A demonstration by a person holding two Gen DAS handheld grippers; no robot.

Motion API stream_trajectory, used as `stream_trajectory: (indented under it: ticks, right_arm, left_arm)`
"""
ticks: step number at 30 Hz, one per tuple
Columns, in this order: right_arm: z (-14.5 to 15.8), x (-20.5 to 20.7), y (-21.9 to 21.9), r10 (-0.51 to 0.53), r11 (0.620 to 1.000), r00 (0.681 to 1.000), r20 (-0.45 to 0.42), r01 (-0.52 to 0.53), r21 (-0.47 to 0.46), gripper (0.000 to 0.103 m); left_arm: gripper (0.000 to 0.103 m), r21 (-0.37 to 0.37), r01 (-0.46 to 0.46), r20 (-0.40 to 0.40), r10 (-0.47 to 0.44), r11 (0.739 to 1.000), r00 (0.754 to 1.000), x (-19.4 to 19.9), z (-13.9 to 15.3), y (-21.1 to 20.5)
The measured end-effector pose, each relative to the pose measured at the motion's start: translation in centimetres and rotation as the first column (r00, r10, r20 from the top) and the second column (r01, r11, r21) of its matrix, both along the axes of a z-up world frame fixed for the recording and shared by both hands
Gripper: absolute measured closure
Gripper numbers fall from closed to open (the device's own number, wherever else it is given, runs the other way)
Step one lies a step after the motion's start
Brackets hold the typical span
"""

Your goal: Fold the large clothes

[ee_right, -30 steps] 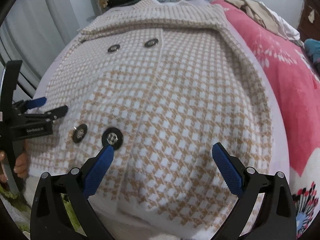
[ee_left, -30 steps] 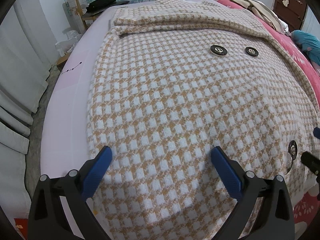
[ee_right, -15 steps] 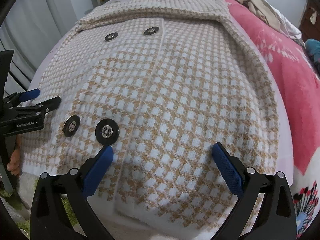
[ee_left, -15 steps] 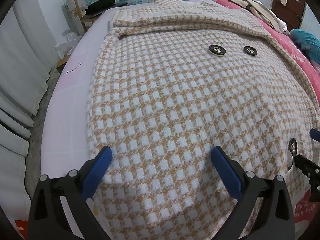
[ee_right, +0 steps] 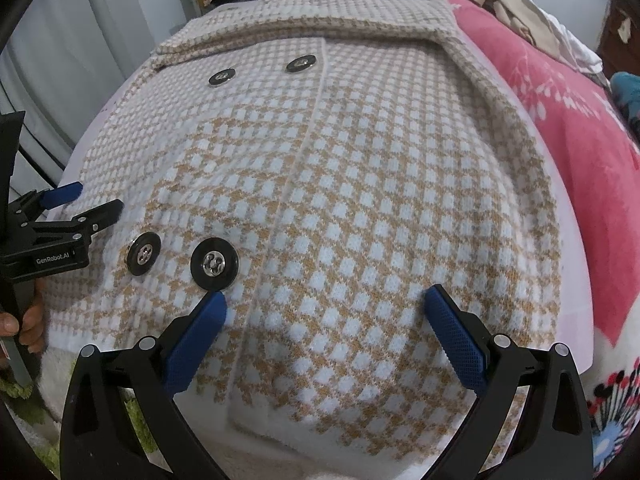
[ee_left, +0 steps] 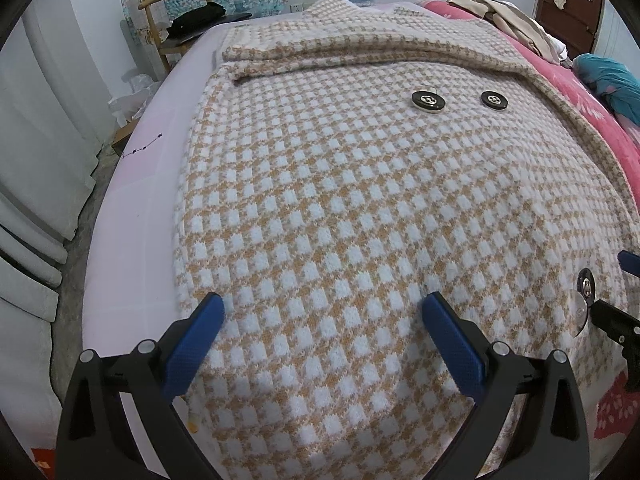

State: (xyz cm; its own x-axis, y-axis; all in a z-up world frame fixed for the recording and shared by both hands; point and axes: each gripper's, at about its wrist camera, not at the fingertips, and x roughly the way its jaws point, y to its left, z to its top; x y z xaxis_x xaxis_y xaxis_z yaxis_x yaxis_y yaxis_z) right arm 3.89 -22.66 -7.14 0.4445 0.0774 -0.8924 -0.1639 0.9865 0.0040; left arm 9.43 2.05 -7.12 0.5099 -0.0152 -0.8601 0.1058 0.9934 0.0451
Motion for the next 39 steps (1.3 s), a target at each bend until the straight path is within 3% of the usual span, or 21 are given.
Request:
stream_trajectory:
  ticks: [21,25,29,33,36,39]
  right_arm:
    - [-0.3,-0.3,-0.2,-0.013,1.0,1.0,0.003,0.013,0.014,0.008]
    - [-0.3,-0.3,-0.1,-0.015,1.0,1.0,-0.001,0.015,0.013,0.008]
    - [-0.3,-0.4,0.0,-0.015,1.0,1.0,-0.002,0.015,0.014,0.008]
    - [-0.3,-0.4,0.0,-0.015,1.0,1.0,-0.001,0.015,0.015,0.008]
    - [-0.3,-0.4,-0.1,-0.017,1.0,1.0,0.0,0.017,0.019,0.008]
    - [-0.3,-0.5,-0.2,-0.017,1.0,1.0,-0.001,0.017,0.022,0.008]
  left_arm:
    - [0.005,0.001,0.01,0.001,-0.01,1.0,1.0,0.1,0.2,0.0]
    - [0.005,-0.008,0.027,0.069,-0.026,1.0,0.997,-1.2,1.4,1.0]
    - [0.005,-0.117,0.055,0.114,-0.042,0.992,0.993,-4.0,2.7,3.7]
    - [0.006,-0.229,0.089,0.1,-0.067,0.969,0.993,-7.4,3.2,6.4]
    - [0.014,-0.284,0.097,0.059,-0.084,0.954,0.995,-9.4,2.9,7.1]
    - [0.031,-0.359,0.061,-0.015,-0.072,0.931,0.997,-10.0,2.2,7.6]
